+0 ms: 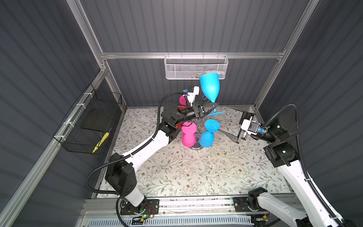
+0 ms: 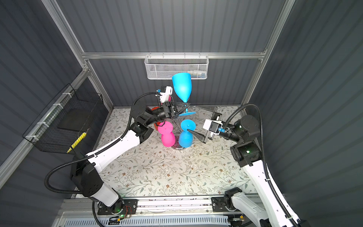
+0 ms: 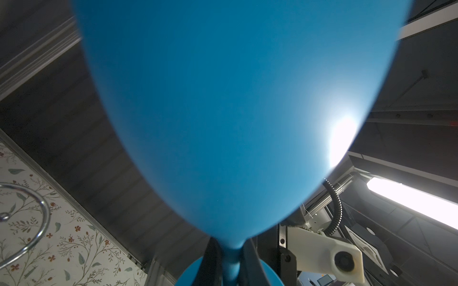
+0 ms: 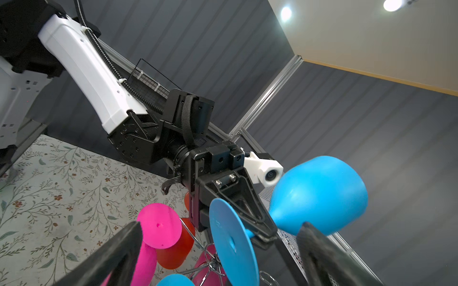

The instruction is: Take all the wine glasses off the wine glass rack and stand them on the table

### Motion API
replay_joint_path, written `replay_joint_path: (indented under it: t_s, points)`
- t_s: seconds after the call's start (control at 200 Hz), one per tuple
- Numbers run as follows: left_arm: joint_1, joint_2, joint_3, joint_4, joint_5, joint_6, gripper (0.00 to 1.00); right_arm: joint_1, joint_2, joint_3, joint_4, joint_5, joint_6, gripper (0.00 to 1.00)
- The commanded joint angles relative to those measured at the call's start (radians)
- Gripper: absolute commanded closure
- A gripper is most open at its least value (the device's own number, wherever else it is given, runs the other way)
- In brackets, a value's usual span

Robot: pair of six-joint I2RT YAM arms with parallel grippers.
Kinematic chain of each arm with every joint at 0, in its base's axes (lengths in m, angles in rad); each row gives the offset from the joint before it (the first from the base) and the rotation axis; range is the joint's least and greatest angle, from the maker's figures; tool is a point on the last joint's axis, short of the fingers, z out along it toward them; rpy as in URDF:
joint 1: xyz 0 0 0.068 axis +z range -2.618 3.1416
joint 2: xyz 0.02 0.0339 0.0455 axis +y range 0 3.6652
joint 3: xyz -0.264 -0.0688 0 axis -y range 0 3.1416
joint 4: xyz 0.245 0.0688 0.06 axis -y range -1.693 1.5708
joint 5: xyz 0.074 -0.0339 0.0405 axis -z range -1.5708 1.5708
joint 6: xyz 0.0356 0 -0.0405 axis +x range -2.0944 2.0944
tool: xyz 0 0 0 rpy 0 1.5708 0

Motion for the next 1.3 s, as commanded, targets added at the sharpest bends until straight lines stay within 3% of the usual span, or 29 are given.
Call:
replay_joint_path:
  t_s: [0.0, 0.1, 0.18, 0.38, 0.58, 0.82, 0.91, 1.02, 1.146, 1.296]
  points:
    - [0.010, -0.090, 0.046, -0.175, -0.044, 0.225, 1.00, 0.004, -0.029, -0.061, 0.249, 0.134, 0.141, 0.01]
    - [0.010, -0.148, 0.133, -0.510, -0.136, 0.521, 1.00, 0.004, -0.039, -0.095, 0.343, 0.289, 0.268, 0.01]
    - [0.010, -0.194, 0.168, -0.675, -0.237, 0.709, 1.00, 0.005, -0.052, -0.095, 0.357, 0.460, 0.412, 0.01]
    - [0.008, -0.263, 0.254, -0.936, -0.499, 1.078, 1.00, 0.005, -0.066, -0.075, 0.281, 0.800, 0.647, 0.01]
    - [0.007, -0.356, 0.160, -0.977, -0.672, 1.511, 1.00, 0.004, -0.060, 0.063, -0.041, 1.026, 0.842, 0.01]
    - [0.003, -0.379, 0.121, -1.009, -0.847, 1.849, 1.00, 0.004, 0.033, 0.200, -0.252, 0.923, 0.999, 0.01]
    - [-0.007, -0.393, 0.074, -0.960, -0.896, 1.984, 1.00, 0.002, 0.097, 0.285, -0.350, 0.825, 1.052, 0.01]
    - [-0.030, -0.396, 0.015, -0.894, -0.965, 2.172, 1.00, 0.002, 0.186, 0.395, -0.431, 0.626, 1.095, 0.01]
    - [-0.048, -0.392, -0.070, -0.807, -1.025, 2.335, 1.00, 0.002, 0.285, 0.468, -0.478, 0.429, 1.155, 0.11]
    - [-0.050, -0.389, -0.098, -0.749, -1.012, 2.384, 1.00, 0.003, 0.347, 0.474, -0.481, 0.293, 1.217, 0.24]
